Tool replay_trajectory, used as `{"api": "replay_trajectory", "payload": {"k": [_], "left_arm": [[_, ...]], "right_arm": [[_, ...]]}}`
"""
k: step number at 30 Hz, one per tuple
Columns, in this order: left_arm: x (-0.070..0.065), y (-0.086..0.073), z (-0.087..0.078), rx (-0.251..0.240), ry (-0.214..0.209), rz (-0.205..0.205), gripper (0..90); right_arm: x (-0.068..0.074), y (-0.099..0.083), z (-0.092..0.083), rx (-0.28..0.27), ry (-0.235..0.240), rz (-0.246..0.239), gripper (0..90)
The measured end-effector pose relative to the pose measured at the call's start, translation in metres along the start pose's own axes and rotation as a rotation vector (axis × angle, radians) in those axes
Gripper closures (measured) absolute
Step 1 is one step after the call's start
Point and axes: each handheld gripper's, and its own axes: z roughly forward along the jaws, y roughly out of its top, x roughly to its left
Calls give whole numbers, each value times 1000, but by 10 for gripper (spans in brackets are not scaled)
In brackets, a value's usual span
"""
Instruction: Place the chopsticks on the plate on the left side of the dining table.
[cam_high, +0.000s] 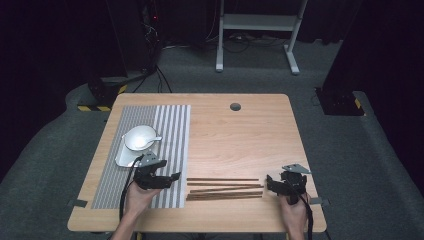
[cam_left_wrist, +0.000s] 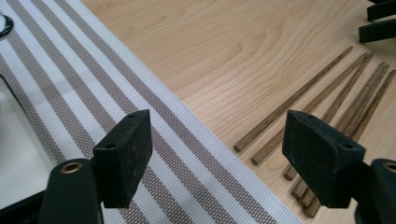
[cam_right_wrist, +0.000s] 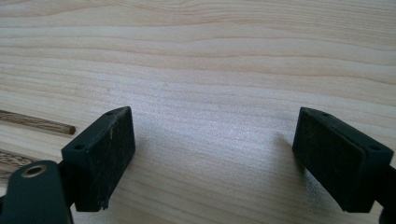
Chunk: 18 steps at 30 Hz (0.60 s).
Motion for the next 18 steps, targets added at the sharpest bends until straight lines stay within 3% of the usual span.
{"api": "replay_trajectory", "payload": {"k": [12, 18], "left_arm": [[-6, 11, 6, -3, -40, 21, 250], [-10, 18, 11, -1, -58, 54, 249]], "right_arm": [[0, 0, 0, 1, 2, -1, 126], [0, 0, 0, 1, 2, -1, 126]]}}
